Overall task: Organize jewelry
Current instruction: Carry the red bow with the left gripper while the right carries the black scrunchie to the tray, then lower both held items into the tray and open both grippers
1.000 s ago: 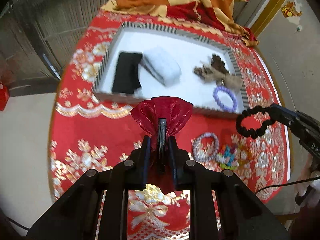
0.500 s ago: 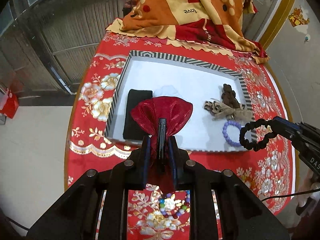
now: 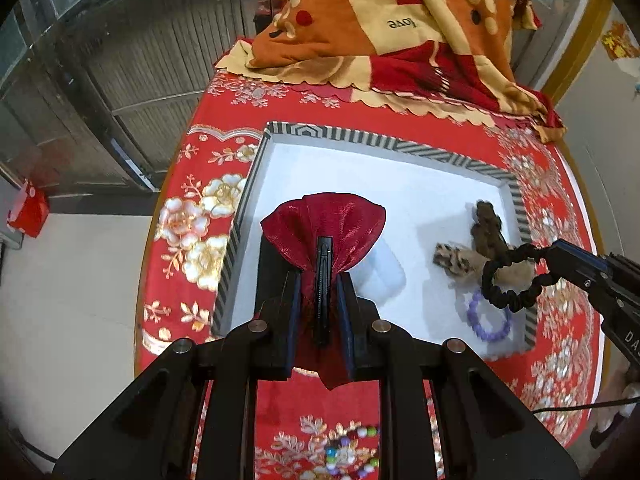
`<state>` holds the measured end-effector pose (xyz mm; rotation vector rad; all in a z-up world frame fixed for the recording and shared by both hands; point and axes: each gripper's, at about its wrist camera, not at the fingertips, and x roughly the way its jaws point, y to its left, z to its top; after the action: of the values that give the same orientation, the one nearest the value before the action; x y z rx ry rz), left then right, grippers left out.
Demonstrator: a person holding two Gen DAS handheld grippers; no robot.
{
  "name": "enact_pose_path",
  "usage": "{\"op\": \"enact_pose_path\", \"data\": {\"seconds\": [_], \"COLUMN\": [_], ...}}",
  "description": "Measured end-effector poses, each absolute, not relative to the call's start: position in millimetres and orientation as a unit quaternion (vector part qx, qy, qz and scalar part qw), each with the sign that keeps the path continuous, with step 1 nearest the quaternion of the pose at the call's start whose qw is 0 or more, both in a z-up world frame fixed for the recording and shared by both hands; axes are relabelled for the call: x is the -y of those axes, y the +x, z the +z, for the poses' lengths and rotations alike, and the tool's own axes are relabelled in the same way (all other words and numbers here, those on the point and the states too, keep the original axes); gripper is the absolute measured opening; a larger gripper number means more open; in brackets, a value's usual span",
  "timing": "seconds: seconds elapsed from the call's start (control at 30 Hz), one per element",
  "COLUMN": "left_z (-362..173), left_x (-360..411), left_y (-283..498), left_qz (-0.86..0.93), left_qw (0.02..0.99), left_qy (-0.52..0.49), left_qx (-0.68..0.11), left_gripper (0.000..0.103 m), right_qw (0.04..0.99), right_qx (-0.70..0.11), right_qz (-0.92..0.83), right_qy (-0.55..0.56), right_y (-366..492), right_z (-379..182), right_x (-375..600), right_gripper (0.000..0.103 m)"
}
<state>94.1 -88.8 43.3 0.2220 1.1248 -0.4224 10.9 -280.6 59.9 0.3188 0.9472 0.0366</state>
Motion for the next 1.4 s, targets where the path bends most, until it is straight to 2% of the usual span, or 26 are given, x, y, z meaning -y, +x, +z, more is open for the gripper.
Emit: {"op": "enact_pose_path", "data": {"seconds": [0.4, 0.93, 1.0, 1.03, 1.07, 1.13, 1.3, 1.4], "left_z": [31.4, -21.0, -24.1, -26.3, -28.7, -32.1, -28.7, -19.5], "left_x": [115.0, 140.8, 141.8, 141.9, 141.5, 140.9, 129.9, 123.9], "left_y": [165.4, 227.6, 227.2, 226.6, 226.3, 225.7, 219.5, 211.0], "left_qz": [-0.159, -0.136, -0.139, -0.142, -0.143, -0.141, -0.136, -0.133], "left_qw": [0.818, 0.793, 0.793, 0.79, 0.787, 0.781, 0.782, 0.791], "left_qy": [0.09, 0.075, 0.074, 0.072, 0.069, 0.068, 0.056, 0.061], "left_qx": [-0.545, -0.589, -0.589, -0.592, -0.597, -0.605, -0.605, -0.594], "left_gripper": [0.016, 0.017, 0.017, 0.017, 0.02, 0.023, 0.042, 0.047], "right_qw": [0.859, 0.833, 0.833, 0.834, 0.835, 0.835, 0.842, 0.849], "right_qx": [-0.462, -0.507, -0.504, -0.501, -0.498, -0.498, -0.488, -0.481], "right_qz": [-0.002, -0.023, -0.021, -0.022, -0.019, -0.015, -0.01, -0.014], "right_qy": [0.221, 0.22, 0.227, 0.229, 0.233, 0.233, 0.228, 0.216], "right_y": [67.7, 99.3, 98.4, 96.6, 94.5, 90.8, 73.3, 59.3], "right_z": [18.9, -33.8, -34.4, -33.2, -31.2, -27.1, -9.5, 2.3], "right_x": [319.8, 345.9, 348.9, 350.1, 350.9, 350.6, 345.8, 338.1], "right_gripper": [0.008, 0.009, 0.015, 0.027, 0.04, 0.041, 0.041, 0.041]}}
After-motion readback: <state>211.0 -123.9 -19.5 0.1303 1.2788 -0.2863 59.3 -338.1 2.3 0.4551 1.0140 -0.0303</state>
